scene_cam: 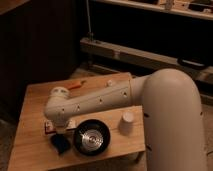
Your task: Place the eraser on the white sponge
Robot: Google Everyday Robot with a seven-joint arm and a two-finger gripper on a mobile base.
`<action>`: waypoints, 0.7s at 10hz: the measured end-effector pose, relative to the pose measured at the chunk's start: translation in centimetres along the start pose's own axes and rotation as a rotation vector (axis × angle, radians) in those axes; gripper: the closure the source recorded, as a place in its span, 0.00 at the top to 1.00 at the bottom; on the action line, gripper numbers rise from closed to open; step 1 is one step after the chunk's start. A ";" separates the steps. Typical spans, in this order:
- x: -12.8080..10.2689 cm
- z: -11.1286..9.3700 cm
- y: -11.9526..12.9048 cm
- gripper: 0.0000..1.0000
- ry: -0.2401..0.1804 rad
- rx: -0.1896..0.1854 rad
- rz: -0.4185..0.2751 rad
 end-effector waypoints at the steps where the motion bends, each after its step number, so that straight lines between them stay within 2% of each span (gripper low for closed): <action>1: 0.0 1.0 -1.2 0.00 -0.023 0.018 -0.024; 3: -0.5 3.5 -3.0 0.00 -0.083 0.047 -0.069; 4: -0.6 4.0 -3.2 0.00 -0.099 0.054 -0.077; 7: -0.8 4.3 -3.7 0.00 -0.116 0.070 -0.089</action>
